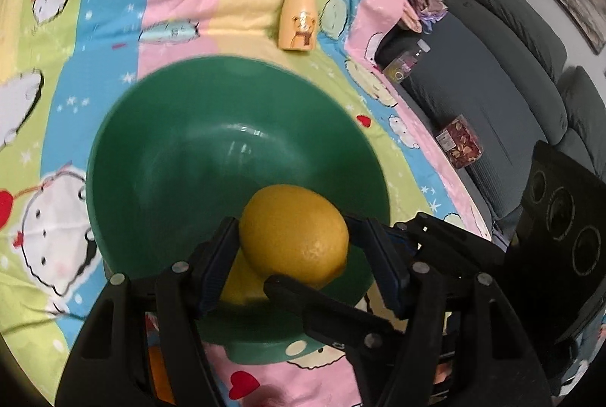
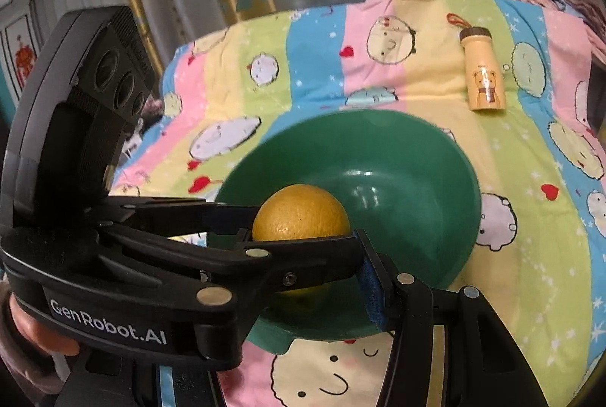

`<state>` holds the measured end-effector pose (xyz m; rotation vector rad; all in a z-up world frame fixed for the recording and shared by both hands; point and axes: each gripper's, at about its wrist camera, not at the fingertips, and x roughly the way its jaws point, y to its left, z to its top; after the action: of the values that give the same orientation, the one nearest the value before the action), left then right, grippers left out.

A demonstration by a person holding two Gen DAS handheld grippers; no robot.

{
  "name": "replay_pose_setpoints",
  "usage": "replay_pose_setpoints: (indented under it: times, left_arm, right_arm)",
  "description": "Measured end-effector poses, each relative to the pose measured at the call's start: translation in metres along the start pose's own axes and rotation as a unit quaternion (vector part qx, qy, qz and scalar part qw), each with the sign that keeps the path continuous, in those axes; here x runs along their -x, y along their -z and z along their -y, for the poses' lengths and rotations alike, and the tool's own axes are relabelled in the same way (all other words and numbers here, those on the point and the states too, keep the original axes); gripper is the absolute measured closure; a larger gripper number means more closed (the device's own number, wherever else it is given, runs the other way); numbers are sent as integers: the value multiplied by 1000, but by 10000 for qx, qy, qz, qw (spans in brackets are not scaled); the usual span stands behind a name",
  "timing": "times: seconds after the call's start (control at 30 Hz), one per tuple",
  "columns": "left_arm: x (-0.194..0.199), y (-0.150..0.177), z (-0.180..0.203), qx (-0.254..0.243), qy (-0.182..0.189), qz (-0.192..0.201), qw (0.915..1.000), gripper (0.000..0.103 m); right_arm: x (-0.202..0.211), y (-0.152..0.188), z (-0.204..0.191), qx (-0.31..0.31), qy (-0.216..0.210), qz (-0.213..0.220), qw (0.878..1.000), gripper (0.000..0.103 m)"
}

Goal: Organize fruits
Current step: 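Carry the lemon with the right gripper into the green basin and release, then move the right gripper back and grasp a plastic-wrapped red fruit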

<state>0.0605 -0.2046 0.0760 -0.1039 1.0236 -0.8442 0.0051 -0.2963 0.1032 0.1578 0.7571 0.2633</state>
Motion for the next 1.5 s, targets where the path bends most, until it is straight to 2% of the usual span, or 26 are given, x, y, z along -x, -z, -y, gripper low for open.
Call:
replay_pose_setpoints:
  times: [0.23,0.43,0.5,0.53,0.6,0.73,0.8,0.9,1.07,1.13,1.17,1.2,1.27,1.3,1.4,1.5]
  left_arm:
    - [-1,0,-2,70,-119,-28,9999,37]
    - [3,-2,-6,203,-79,67,9997,36]
    - [12,-4,-9,289,26,236,9993,33]
    - [18,-4,-10,324,104,334,9989,32]
    - [33,-4,-12,371,194,579,9974,29]
    - [62,-2,-18,510,261,934,9940,27]
    - [80,3,-23,630,312,1119,9912,22]
    - [105,12,-27,693,78,1404,9876,15]
    - [139,35,-34,815,-527,1739,9800,14]
    - [150,47,-35,804,-920,1880,9745,13]
    - [155,54,-33,769,-1184,1943,9707,10]
    - [161,62,-32,746,-1434,2041,9655,2]
    - [171,75,-30,741,-1720,2227,9567,0]
    - [175,83,-30,757,-1803,2277,9539,0]
    - [180,96,-40,1001,-1813,2208,9531,0]
    - [180,108,-55,1556,-1719,1986,9523,0]
  right_arm:
    - [0,1,-7,211,239,-36,9995,48]
    - [3,0,-4,145,236,-34,9996,46]
    - [8,-1,-4,173,271,57,9995,44]
    - [13,-1,-4,186,306,119,9993,39]
    - [21,-2,-1,173,325,238,9990,35]
    - [39,-3,12,-129,157,488,9986,35]
    - [50,-3,20,-346,-15,692,9970,35]
    - [63,-1,31,-715,-291,949,9925,34]
    - [74,4,43,-1085,-357,1158,9867,34]
    - [74,5,43,-1118,-346,1113,9869,34]
    - [74,6,43,-1110,-336,1095,9872,34]
    - [73,7,40,-1073,-316,1067,9880,34]
    - [71,8,32,-904,-206,956,9911,34]
    - [71,10,30,-841,-162,919,9921,34]
    - [67,16,12,-533,-89,711,9960,34]
    - [65,23,-1,-372,-121,599,9974,34]
